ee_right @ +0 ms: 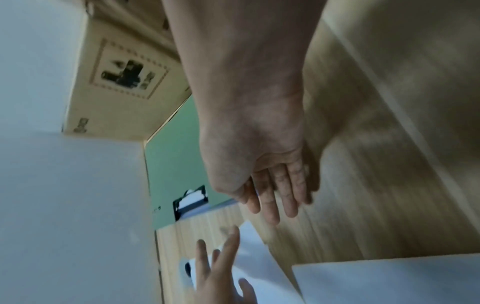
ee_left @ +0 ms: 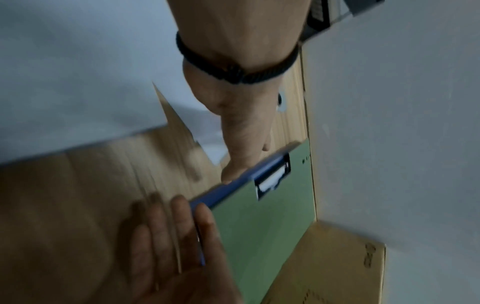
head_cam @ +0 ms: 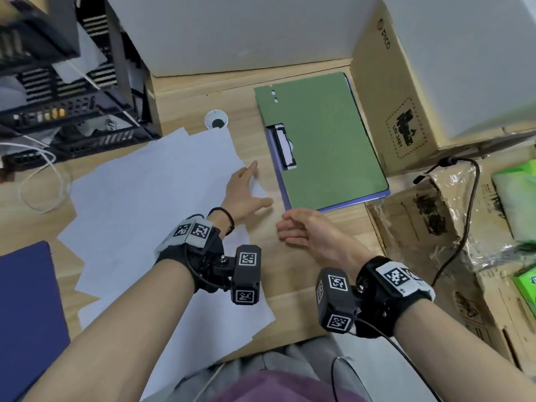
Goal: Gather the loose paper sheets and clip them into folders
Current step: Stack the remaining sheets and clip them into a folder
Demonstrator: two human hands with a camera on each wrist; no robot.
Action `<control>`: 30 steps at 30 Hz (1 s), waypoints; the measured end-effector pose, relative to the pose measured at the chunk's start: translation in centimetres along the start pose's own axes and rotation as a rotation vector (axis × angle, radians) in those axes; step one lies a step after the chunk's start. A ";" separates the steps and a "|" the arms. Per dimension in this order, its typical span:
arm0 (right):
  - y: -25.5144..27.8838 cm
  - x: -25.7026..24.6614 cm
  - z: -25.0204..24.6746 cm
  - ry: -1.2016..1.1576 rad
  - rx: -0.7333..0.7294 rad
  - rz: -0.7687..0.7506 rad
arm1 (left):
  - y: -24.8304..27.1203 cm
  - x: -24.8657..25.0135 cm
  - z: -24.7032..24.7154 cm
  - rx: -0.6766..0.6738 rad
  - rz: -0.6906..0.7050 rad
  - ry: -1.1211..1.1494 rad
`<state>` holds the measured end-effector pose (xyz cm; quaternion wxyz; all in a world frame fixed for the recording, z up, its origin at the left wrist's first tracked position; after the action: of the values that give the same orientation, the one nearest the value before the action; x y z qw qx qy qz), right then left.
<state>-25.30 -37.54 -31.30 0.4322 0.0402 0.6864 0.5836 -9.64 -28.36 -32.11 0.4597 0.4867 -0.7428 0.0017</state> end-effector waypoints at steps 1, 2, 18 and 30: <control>-0.1 -0.4 1.1 0.003 -0.006 -0.006 | 0.7 -1.5 -1.6 0.031 -0.015 -0.009; -0.1 -0.7 2.2 0.014 -0.021 -0.020 | 1.4 -3.1 -3.4 0.064 -0.033 -0.027; 1.3 6.7 12.6 0.418 0.202 -0.181 | 18.9 -28.0 -15.1 0.210 -0.500 -0.340; 6.1 10.7 14.1 0.439 0.167 -0.193 | 18.4 -27.1 -13.6 0.380 -0.322 -0.345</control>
<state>-25.68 -18.81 -31.29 0.3215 -0.1174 0.8104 0.4756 -10.86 6.99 -34.59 0.2217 0.6688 -0.7095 -0.0148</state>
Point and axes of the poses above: each hand's wrist, its own y-axis away from the middle knuckle, its own z-axis out of the palm, x = y × z, the point moved 3 cm from there along -y, towards the middle knuckle, and after that the axes turned 10 degrees about x, right-handed, at the moved point
